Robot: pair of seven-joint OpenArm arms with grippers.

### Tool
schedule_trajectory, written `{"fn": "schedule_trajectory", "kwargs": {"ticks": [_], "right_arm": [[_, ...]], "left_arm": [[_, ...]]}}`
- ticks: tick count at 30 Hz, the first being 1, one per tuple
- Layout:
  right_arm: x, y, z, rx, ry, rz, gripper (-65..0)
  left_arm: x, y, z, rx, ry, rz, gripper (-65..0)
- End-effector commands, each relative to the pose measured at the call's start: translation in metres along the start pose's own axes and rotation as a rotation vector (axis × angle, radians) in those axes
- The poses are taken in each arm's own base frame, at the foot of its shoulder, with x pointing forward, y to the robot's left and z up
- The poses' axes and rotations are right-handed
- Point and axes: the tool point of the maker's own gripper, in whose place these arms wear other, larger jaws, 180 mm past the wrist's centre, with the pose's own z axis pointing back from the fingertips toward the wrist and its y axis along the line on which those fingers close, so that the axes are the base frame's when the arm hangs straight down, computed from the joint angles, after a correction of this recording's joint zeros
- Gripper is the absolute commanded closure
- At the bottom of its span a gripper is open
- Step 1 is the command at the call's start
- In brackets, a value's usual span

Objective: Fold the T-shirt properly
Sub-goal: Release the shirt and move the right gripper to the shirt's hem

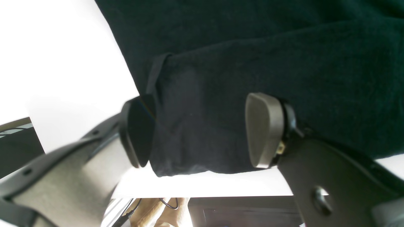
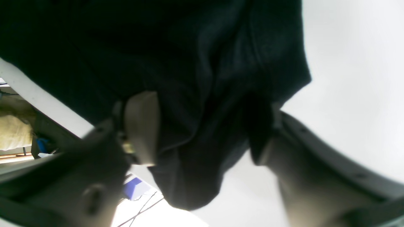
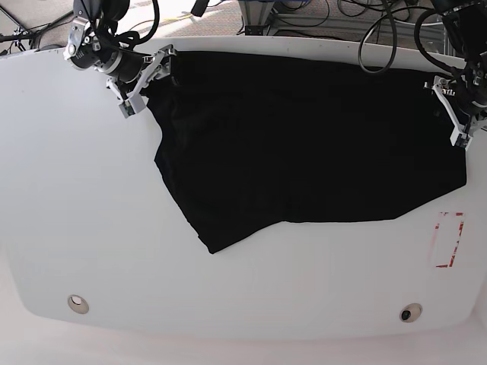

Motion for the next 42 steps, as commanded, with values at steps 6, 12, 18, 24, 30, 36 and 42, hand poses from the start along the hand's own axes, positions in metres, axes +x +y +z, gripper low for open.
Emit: {"fn": "schedule_trajectory", "kwargs": {"ticks": [6, 12, 18, 24, 30, 36, 42], "right_arm": [[-0.018, -0.025, 0.009, -0.051, 0.100, 0.024, -1.4], [-0.016, -0.052, 0.030, -0.123, 0.108, 0.038, 0.0], [-0.010, -0.087, 0.057, -0.212, 0.132, 0.081, 0.0], [-0.007, -0.099, 0.068, -0.241, 0.154, 0.113, 0.0], [0.002, -0.095, 0.070, -0.243, 0.135, 0.136, -6.5], [0.011, -0.100, 0.090, -0.317, 0.075, 0.103, -35.8], [0.040, -0.098, 0.096, -0.349, -0.020, 0.115, -40.9]], "left_arm": [[0.005, 0.006, 0.005, 0.017, -0.019, -0.018, -41.5], [-0.004, -0.012, 0.001, -0.018, -0.008, 0.013, -41.5], [-0.011, -0.026, 0.005, -0.035, -0.001, 0.007, -41.5], [-0.017, -0.048, 0.002, -0.073, 0.003, 0.032, -41.5], [-0.019, -0.058, 0.001, -0.094, 0.000, 0.051, -41.5], [-0.004, -0.052, 0.011, -0.062, -0.044, 0.025, -41.4], [0.009, -0.048, 0.013, -0.049, -0.077, 0.025, -41.4]]}}
